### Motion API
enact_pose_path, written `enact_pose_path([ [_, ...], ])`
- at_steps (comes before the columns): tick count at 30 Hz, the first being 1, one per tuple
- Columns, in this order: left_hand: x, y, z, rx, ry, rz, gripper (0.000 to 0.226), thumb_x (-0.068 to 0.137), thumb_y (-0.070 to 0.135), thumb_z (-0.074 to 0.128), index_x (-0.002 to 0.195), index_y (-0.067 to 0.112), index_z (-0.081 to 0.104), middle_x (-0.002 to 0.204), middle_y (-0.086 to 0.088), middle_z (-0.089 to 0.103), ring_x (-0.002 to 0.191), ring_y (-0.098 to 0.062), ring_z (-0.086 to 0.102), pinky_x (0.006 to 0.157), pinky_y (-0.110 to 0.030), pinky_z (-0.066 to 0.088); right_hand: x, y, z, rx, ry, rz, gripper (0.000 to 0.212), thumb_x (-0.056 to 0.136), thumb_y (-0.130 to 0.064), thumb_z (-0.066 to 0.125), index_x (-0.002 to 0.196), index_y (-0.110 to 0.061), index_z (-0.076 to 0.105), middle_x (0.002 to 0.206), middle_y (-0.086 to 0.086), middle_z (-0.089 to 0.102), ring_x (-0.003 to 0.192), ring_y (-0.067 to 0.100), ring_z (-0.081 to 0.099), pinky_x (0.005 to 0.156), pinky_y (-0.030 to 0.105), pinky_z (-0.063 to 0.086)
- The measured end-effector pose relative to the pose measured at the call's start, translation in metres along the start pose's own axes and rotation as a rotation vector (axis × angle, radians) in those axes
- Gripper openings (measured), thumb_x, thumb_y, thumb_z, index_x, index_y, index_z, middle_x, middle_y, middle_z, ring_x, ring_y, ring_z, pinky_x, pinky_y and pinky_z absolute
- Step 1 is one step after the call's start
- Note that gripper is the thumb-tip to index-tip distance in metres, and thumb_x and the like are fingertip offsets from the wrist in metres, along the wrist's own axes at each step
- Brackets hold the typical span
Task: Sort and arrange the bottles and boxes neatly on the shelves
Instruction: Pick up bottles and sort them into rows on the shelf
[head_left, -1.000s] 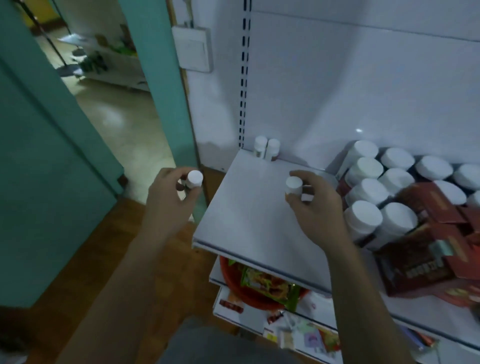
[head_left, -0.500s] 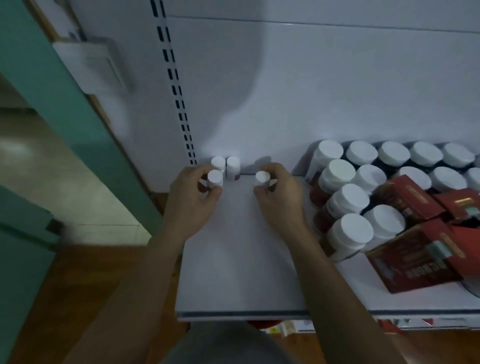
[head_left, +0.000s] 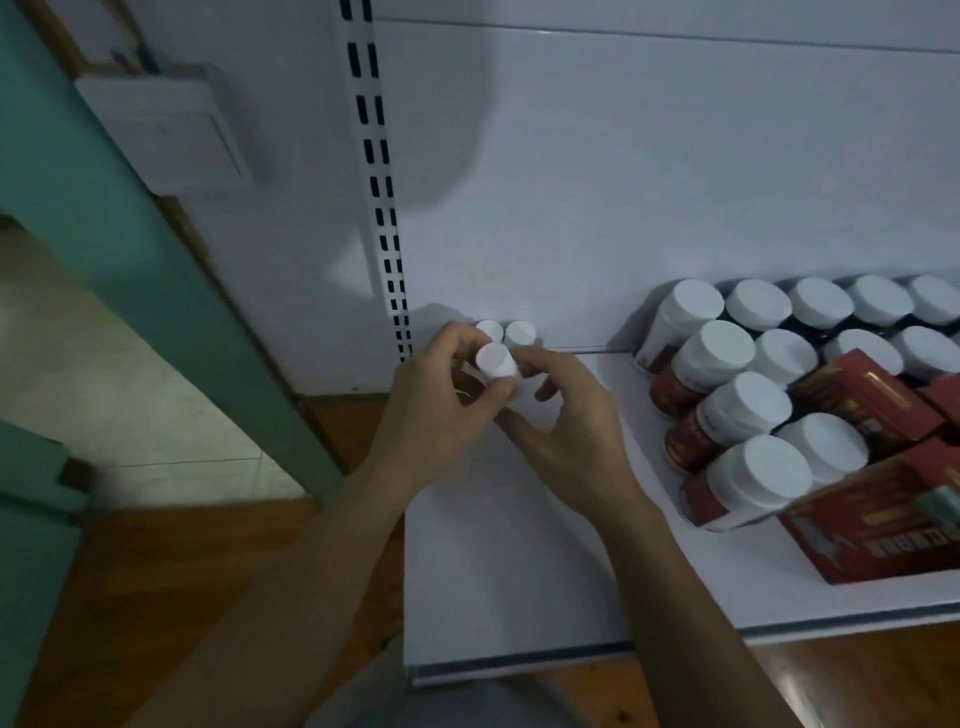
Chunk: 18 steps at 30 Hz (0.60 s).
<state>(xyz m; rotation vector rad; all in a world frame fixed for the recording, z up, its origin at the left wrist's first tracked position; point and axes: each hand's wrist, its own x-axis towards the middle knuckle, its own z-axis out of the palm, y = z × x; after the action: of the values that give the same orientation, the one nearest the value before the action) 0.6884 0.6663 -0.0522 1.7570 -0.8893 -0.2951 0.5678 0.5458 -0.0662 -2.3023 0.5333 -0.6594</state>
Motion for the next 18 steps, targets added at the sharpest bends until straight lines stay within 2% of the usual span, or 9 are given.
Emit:
enact_pose_path([
  [3,0.004,-0.004,0.001,-0.075,-0.086,-0.009,0.034,0.091,0.031,0.074,0.122,0.025,0.062,0.113,0.018,0.069,0.100,-0.001,0.069,0.083,-0.024,0.059,0.007,0.001,-0.002,0.004,0.078,0.065,0.035,0.089,-0.032,0.077,0.121,-0.025,0.065,0.109,-0.017,0.067,0.088,-0.006,0.053,0.073,0.005,0.035],
  [5,0.004,-0.010,-0.001,-0.133,-0.085,-0.011,0.031,0.092,0.031,0.070,0.122,0.025,0.064,0.112,0.017,0.070,0.101,-0.004,0.070,0.084,-0.023,0.058,0.013,0.006,-0.006,0.017,0.142,0.075,0.029,0.090,-0.027,0.076,0.116,-0.025,0.065,0.104,-0.018,0.067,0.087,-0.008,0.055,0.072,0.004,0.036],
  [9,0.004,-0.030,-0.006,-0.011,0.155,-0.007,0.008,0.093,0.023,0.068,0.101,0.023,0.065,0.090,0.017,0.068,0.086,-0.002,0.066,0.070,-0.013,0.053,0.032,0.023,-0.007,0.040,0.347,0.239,0.025,0.091,-0.025,0.073,0.114,-0.022,0.065,0.101,-0.014,0.068,0.086,-0.003,0.060,0.071,0.002,0.037],
  [13,0.008,-0.041,-0.002,0.042,0.260,-0.039,0.021,0.088,0.007,0.070,0.099,0.021,0.058,0.086,0.015,0.064,0.081,-0.002,0.062,0.068,-0.009,0.047,0.038,0.039,0.014,-0.134,0.278,0.318,0.027,0.091,-0.027,0.071,0.115,-0.015,0.070,0.102,0.001,0.070,0.094,0.020,0.061,0.074,0.022,0.036],
  [18,0.012,-0.047,0.006,0.107,0.279,-0.026,0.036,0.082,0.020,0.079,0.098,0.025,0.048,0.082,0.008,0.058,0.075,-0.006,0.058,0.063,-0.015,0.047,0.035,0.040,0.028,-0.134,0.265,0.307,0.037,0.083,-0.033,0.072,0.119,-0.029,0.066,0.093,-0.010,0.073,0.090,0.012,0.068,0.081,0.036,0.055],
])
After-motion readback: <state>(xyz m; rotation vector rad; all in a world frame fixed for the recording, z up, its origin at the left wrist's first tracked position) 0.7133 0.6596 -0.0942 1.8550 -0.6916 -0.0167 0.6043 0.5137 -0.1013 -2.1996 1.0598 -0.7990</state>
